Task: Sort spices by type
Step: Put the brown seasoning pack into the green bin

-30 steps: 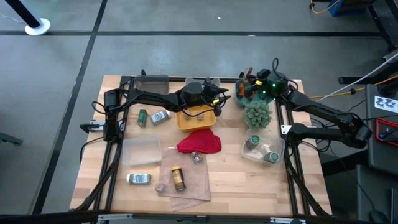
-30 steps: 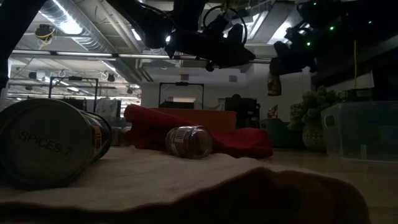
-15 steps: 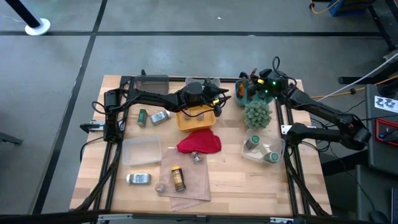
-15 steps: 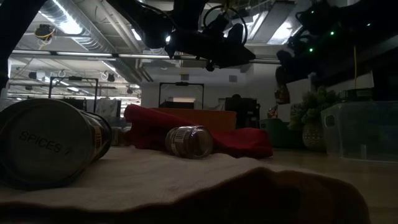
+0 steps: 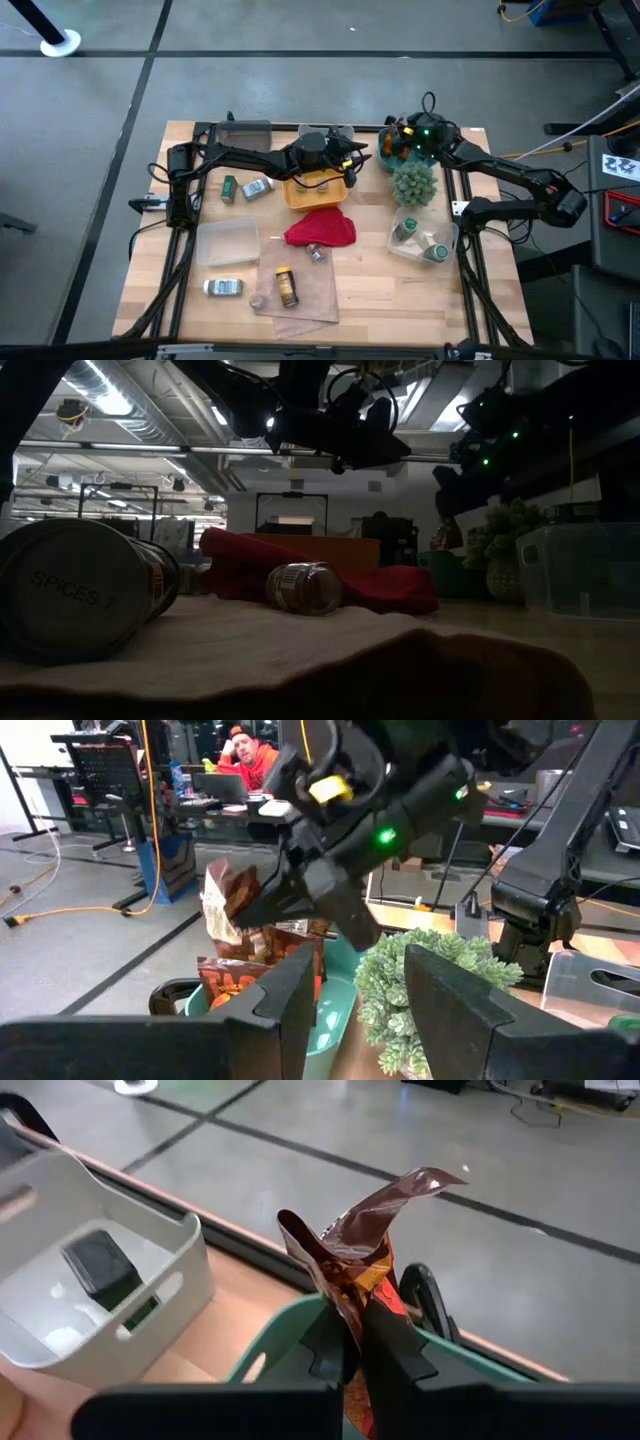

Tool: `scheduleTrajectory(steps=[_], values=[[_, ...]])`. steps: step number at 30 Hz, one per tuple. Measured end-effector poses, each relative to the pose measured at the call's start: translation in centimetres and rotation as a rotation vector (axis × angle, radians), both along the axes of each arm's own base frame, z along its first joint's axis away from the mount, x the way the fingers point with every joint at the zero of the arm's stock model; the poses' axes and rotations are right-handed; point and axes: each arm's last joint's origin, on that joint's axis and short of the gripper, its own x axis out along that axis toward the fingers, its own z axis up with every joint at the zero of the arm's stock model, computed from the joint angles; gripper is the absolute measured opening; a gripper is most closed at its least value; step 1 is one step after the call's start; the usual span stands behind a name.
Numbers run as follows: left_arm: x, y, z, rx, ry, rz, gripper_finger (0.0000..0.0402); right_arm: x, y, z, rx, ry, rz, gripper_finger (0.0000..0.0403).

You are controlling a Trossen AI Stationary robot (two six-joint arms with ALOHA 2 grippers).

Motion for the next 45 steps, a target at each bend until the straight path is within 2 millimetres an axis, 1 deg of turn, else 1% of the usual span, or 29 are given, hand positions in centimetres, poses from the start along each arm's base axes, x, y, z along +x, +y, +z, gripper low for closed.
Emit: scheduleTrajectory(steps=[4,11,35,45], values=[[0.0,0.0,0.0,0.000,0.000,0.000,0.0141,0.3,-0.3,-0.8,0.032,0.014,-0.010,0.0025],[0.0,0.0,-0.1,-0.002,0.007,0.000,0.0141,0.5,-0.5,-1.3,0.041,0.038,-0.027,0.0025],[0.0,0.0,-0.2,-0.011,0.017,0.001,0.0141,0.4,-0.5,-1.3,0.045,0.042,-0.026,0.0026],[0.0,0.0,-0.2,-0.013,0.016,0.001,0.0141,0.3,-0.3,-1.7,0.075,0.075,-0.025,0.0026]])
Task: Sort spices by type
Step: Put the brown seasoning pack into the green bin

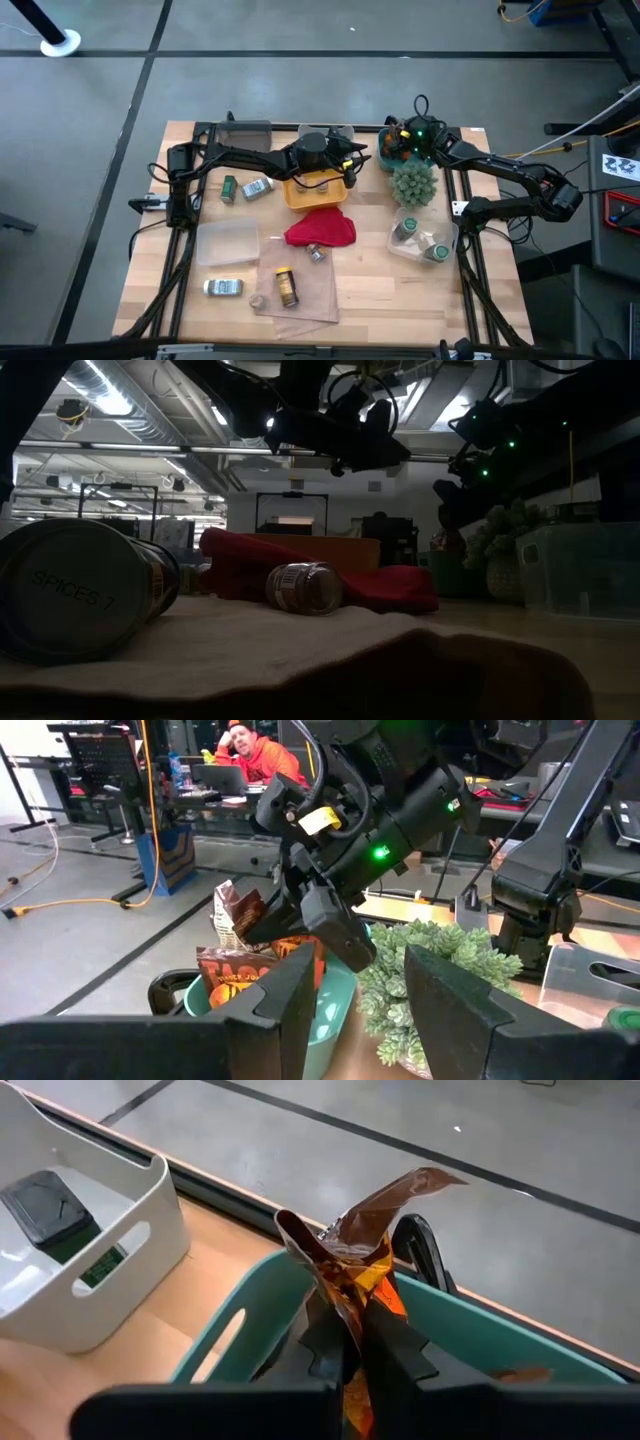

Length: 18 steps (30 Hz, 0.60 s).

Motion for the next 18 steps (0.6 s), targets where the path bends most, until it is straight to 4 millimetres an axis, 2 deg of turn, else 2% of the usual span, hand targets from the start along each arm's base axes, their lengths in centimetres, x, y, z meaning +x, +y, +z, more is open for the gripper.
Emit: scheduleTrajectory(steps=[10,18], values=[[0.00,-0.02,0.00,-0.023,-0.008,0.002,0.0141,0.01,0.09,-0.09,0.019,-0.003,0.020,0.0032],[0.00,-0.02,0.00,-0.023,-0.008,0.002,0.0141,0.03,0.09,-0.08,0.020,-0.006,0.025,0.0106]])
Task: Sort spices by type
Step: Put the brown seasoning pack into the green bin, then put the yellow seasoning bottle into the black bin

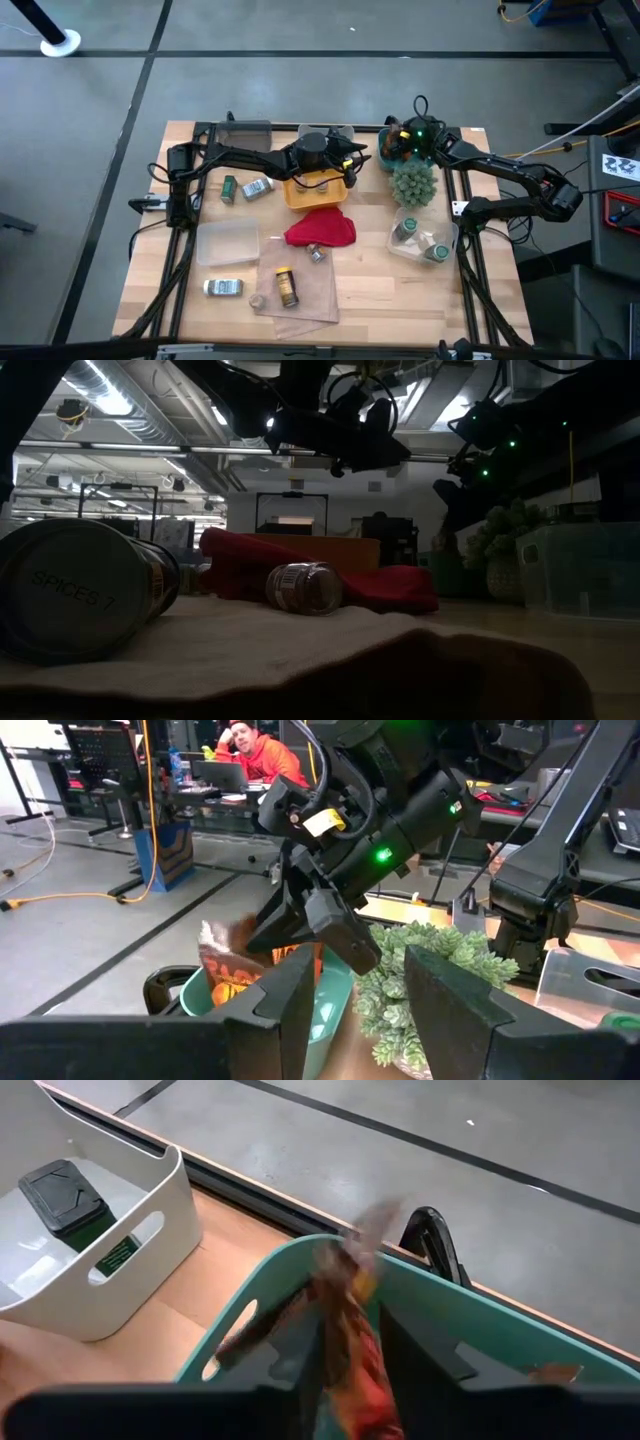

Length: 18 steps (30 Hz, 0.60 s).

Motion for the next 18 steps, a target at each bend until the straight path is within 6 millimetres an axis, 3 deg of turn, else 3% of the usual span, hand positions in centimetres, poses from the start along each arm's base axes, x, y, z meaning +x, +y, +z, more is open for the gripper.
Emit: scheduleTrajectory(steps=[5,18], values=[[0.00,0.00,-0.01,0.000,0.000,0.000,0.0141,-0.02,-0.02,0.00,-0.004,0.004,-0.007,0.0124],[-0.01,-0.29,0.17,-0.003,-0.002,-0.043,0.0141,0.05,-0.03,0.20,0.002,0.000,0.002,0.0126]])
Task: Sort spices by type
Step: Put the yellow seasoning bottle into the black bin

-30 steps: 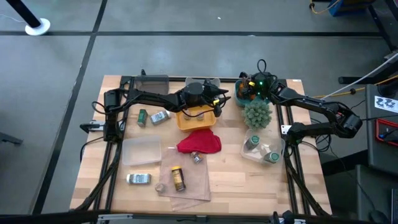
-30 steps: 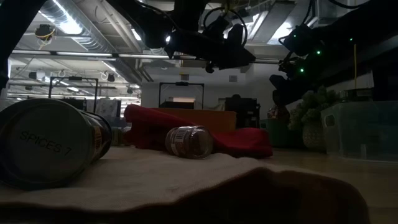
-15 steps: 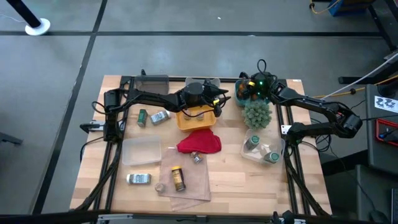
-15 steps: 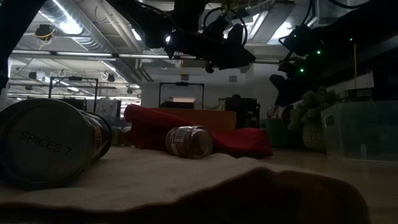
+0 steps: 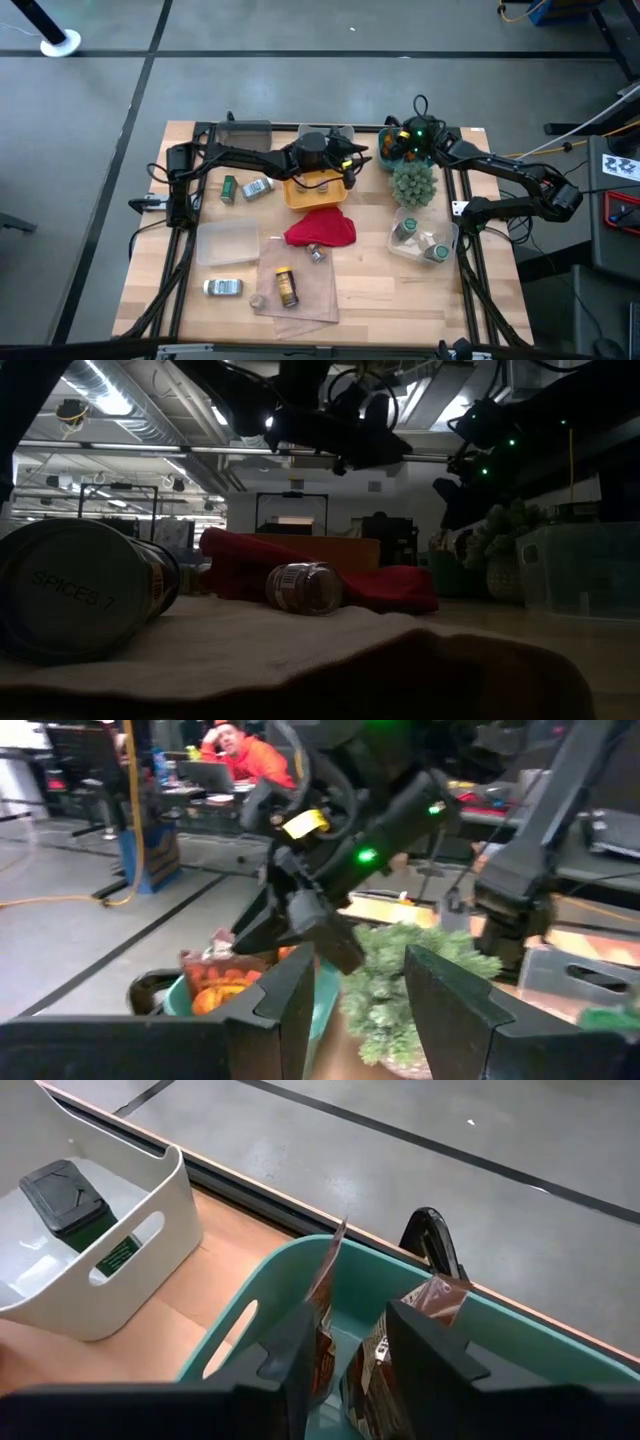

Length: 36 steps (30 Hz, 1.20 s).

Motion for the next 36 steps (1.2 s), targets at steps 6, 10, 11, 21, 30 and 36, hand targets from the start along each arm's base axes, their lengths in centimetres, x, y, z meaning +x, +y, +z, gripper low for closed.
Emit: scheduleTrajectory(steps=[6,10,11,21,30,36], values=[[-0.7,-1.1,1.0,-0.019,0.063,-0.085,0.0141,0.4,-0.3,2.0,0.024,-0.004,0.029,0.0127],[-1.9,-2.1,1.6,-0.026,0.211,-0.110,0.0141,0.5,-0.3,3.4,0.056,0.010,0.047,0.0127],[-2.2,-2.5,1.8,-0.023,0.246,-0.120,0.0141,0.5,-0.3,3.6,0.066,0.015,0.051,0.0127],[-5.4,-8.0,2.5,-0.016,0.571,-0.277,0.0141,0.9,0.2,4.6,0.176,-0.044,0.191,0.0127],[-7.6,-12.8,0.6,-0.170,0.866,-0.346,0.0141,1.3,0.7,4.7,0.292,-0.155,0.367,0.0127],[-8.7,-14.9,-0.1,-0.320,0.973,-0.276,0.0141,1.4,0.9,4.7,0.340,-0.198,0.393,0.0127]])
